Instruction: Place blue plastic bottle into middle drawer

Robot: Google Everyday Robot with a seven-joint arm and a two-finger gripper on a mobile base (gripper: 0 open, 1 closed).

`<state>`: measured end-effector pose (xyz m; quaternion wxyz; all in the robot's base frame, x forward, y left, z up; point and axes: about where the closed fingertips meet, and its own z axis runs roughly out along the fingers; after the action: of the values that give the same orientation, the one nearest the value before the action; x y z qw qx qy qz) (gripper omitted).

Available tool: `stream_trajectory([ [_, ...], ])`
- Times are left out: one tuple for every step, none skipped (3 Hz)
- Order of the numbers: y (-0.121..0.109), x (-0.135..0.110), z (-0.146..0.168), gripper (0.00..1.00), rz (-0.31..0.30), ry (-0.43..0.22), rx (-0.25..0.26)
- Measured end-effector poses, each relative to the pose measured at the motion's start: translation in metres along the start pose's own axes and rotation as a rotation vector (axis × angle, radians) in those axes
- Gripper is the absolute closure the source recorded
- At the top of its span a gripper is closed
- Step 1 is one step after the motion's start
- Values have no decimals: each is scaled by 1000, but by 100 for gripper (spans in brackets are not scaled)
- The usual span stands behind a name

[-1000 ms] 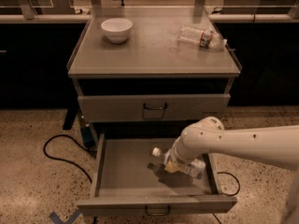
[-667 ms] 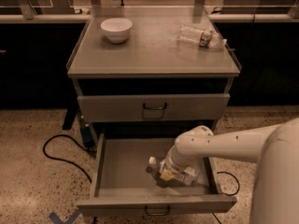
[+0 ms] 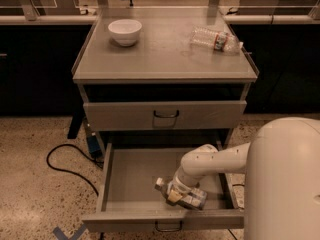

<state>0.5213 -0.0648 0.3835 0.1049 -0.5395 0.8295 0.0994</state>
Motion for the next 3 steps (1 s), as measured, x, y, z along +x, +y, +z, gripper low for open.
stream_trajectory([
  [0, 0, 0, 81, 0, 0, 0],
  [0, 0, 0, 58, 0, 0, 0],
  [0, 0, 0, 35, 0, 0, 0],
])
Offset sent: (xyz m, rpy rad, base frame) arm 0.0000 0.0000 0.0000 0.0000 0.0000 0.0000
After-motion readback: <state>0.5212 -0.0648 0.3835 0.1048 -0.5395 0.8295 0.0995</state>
